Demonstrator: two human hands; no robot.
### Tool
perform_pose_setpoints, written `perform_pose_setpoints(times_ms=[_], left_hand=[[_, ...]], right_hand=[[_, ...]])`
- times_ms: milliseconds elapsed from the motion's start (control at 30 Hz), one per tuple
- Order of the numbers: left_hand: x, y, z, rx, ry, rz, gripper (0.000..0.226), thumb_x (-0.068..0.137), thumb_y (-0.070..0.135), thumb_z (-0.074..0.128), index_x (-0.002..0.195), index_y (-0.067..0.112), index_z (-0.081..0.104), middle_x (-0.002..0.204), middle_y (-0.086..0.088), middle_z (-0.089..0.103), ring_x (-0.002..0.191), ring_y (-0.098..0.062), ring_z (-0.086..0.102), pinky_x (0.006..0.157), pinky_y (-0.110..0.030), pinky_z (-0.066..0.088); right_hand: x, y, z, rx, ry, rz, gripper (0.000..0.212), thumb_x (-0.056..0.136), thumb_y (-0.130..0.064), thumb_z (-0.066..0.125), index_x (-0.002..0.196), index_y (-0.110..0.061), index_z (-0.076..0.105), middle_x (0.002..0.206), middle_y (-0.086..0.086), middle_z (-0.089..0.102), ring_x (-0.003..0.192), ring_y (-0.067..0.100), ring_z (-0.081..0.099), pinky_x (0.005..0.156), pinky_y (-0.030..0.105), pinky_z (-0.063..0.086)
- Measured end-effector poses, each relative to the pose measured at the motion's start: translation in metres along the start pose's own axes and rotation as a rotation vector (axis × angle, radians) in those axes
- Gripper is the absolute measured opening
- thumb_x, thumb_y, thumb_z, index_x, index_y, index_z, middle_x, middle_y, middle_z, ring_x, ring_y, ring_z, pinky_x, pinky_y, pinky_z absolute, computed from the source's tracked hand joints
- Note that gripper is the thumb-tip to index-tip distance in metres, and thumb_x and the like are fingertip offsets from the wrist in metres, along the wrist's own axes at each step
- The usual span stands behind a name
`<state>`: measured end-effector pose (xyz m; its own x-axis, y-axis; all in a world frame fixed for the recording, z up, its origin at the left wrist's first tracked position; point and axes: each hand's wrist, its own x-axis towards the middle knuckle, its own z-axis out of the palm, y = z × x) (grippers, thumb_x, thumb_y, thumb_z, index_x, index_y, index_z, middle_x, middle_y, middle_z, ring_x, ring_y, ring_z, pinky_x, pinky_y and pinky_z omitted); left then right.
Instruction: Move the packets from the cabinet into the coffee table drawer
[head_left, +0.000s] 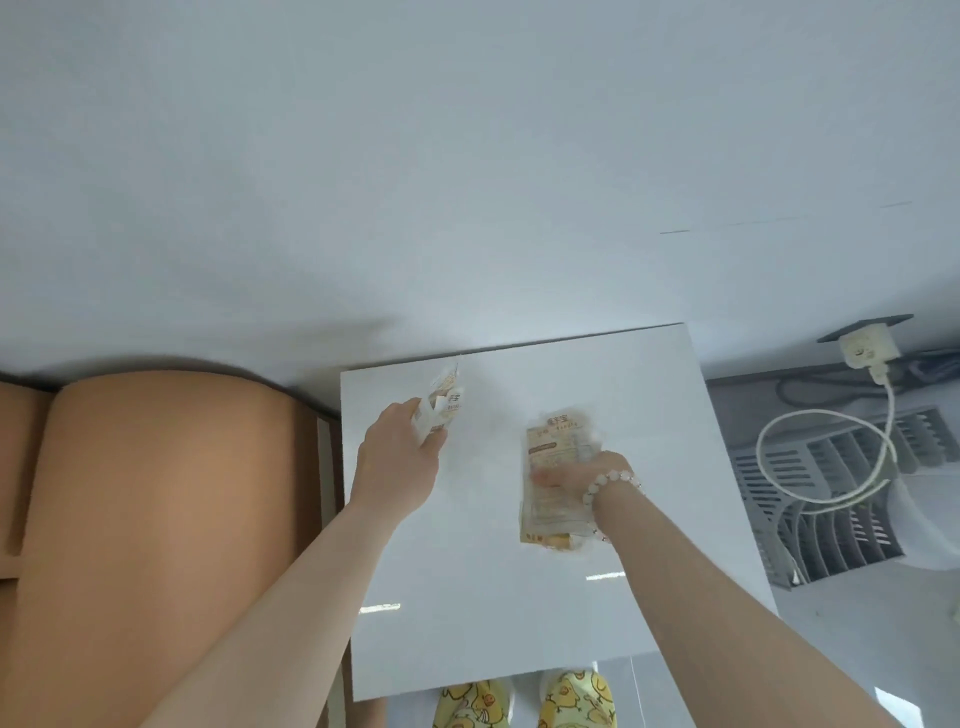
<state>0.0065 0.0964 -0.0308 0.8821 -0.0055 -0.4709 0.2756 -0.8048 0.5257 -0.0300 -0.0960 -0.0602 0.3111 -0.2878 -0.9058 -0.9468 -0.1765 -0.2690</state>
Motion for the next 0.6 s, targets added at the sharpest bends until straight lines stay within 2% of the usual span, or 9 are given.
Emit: perform_pose_setpoints(times_ms=[33,100,133,200,267,333,433,533,600], left_hand=[[-0.002,0.008,-0.001,-0.006,-0.032,0.016,0.003,0.092,0.021,0.052,0.092,0.018,0.052,0.094,-0.004,0.058,0.087,-0.027,0.056,0.070,-0.030,0.040],[-0.007,0.028,-0.006,-0.070,-0.079,0.047,0.006,0.090,0.018,0.055,0.094,0.014,0.052,0.087,0.001,0.058,0.082,-0.023,0.057,0.068,-0.030,0.045],[-0.009,0.041,-0.010,-0.103,-0.100,0.068,0.008,0.090,0.015,0.056,0.095,0.014,0.050,0.084,0.008,0.056,0.079,-0.018,0.056,0.065,-0.026,0.042],[-0.016,0.073,-0.022,-0.154,-0.139,0.112,0.018,0.091,0.013,0.057,0.102,0.021,0.046,0.087,0.019,0.049,0.082,-0.011,0.049,0.065,-0.023,0.034],[-0.020,0.103,-0.031,-0.202,-0.172,0.156,0.023,0.089,0.013,0.060,0.110,0.019,0.051,0.086,0.015,0.053,0.087,-0.015,0.050,0.066,-0.024,0.034],[-0.026,0.136,-0.041,-0.237,-0.218,0.173,0.029,0.087,0.013,0.063,0.115,0.018,0.055,0.092,0.007,0.060,0.086,-0.017,0.056,0.067,-0.023,0.040],[-0.038,0.186,-0.051,-0.270,-0.328,0.197,0.032,0.083,0.018,0.068,0.112,0.020,0.056,0.103,0.004,0.066,0.094,-0.018,0.063,0.082,-0.032,0.052],[-0.062,0.231,-0.046,-0.228,-0.458,0.272,0.033,0.082,0.023,0.070,0.111,0.018,0.058,0.104,0.001,0.068,0.098,-0.020,0.064,0.088,-0.037,0.051],[-0.083,0.259,-0.036,-0.185,-0.536,0.328,0.031,0.083,0.023,0.069,0.111,0.015,0.057,0.103,0.001,0.067,0.098,-0.020,0.064,0.086,-0.035,0.050]], right_hand=[[-0.005,0.004,-0.014,0.112,-0.011,0.003,0.038,0.070,-0.028,0.082,0.097,-0.008,0.064,0.084,0.003,0.066,0.078,0.020,0.065,0.069,0.026,0.054],[-0.021,0.010,-0.043,0.228,-0.024,-0.016,0.031,0.073,-0.026,0.080,0.093,-0.011,0.063,0.079,0.001,0.065,0.068,0.015,0.062,0.052,0.020,0.049],[-0.032,0.010,-0.056,0.264,-0.020,-0.026,0.030,0.073,-0.027,0.080,0.092,-0.012,0.063,0.078,0.001,0.065,0.067,0.014,0.061,0.054,0.021,0.049],[-0.051,0.009,-0.084,0.330,0.001,-0.047,0.034,0.069,-0.030,0.083,0.093,-0.013,0.065,0.084,0.003,0.070,0.077,0.019,0.066,0.075,0.032,0.055],[-0.073,0.008,-0.112,0.422,0.022,-0.071,0.036,0.066,-0.028,0.085,0.094,-0.013,0.068,0.090,0.006,0.073,0.087,0.024,0.069,0.089,0.043,0.054],[-0.098,0.010,-0.140,0.493,0.034,-0.098,0.039,0.067,-0.024,0.085,0.099,-0.010,0.068,0.096,0.009,0.073,0.090,0.026,0.069,0.091,0.044,0.053],[-0.136,0.022,-0.175,0.583,0.084,-0.107,0.040,0.067,-0.022,0.085,0.100,-0.008,0.067,0.096,0.010,0.073,0.087,0.025,0.070,0.085,0.040,0.055],[-0.172,0.050,-0.202,0.746,0.141,-0.118,0.036,0.072,-0.018,0.081,0.103,-0.007,0.067,0.098,0.012,0.073,0.087,0.026,0.070,0.082,0.039,0.056],[-0.196,0.076,-0.215,0.845,0.174,-0.113,0.035,0.073,-0.019,0.080,0.104,-0.007,0.067,0.096,0.012,0.073,0.088,0.027,0.070,0.082,0.040,0.056]])
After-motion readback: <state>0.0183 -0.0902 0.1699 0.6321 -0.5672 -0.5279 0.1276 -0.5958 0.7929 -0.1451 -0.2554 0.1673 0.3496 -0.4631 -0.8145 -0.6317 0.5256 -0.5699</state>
